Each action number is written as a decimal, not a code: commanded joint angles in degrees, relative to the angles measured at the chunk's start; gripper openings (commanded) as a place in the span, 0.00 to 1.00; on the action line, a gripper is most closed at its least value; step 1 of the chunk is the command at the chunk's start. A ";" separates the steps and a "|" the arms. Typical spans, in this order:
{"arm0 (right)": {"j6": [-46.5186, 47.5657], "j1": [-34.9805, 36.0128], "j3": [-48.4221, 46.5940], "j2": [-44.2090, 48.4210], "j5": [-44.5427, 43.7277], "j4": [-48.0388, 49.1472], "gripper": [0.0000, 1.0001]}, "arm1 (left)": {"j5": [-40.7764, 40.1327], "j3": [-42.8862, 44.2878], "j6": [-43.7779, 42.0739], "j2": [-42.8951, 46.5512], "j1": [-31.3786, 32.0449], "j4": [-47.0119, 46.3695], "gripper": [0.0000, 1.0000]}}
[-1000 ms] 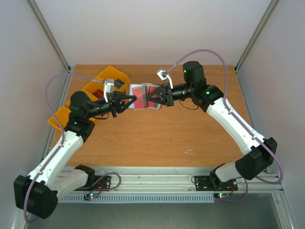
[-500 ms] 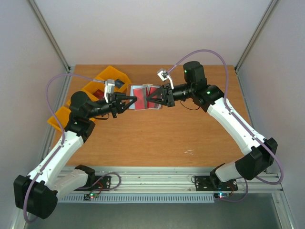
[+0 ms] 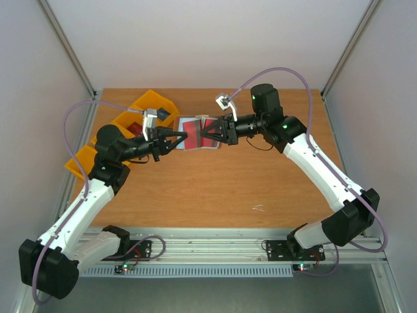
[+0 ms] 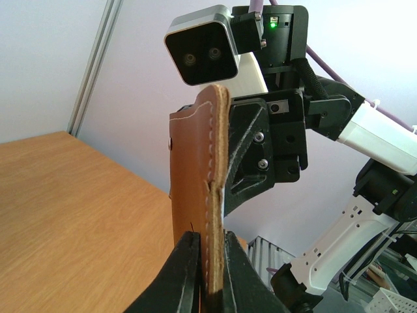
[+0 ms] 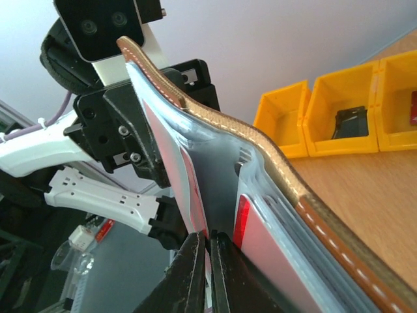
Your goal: Take the credit cards out of the card holder
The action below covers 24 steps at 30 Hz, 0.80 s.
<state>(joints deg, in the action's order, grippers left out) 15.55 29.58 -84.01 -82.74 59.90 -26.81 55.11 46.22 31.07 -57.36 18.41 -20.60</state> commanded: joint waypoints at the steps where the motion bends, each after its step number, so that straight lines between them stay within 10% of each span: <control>1: 1.55 0.25 -0.27 1.98 -5.80 -1.85 0.05 | 1.78 0.78 -0.49 0.53 0.10 -4.28 0.00; 24: 1.79 4.24 -1.19 -0.05 -6.37 3.69 0.12 | 3.34 1.14 -0.14 -0.20 0.13 -5.22 0.00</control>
<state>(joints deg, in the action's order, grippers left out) 17.50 32.60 -84.03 -82.04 52.71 -26.39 56.36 46.22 31.07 -57.95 18.33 -20.82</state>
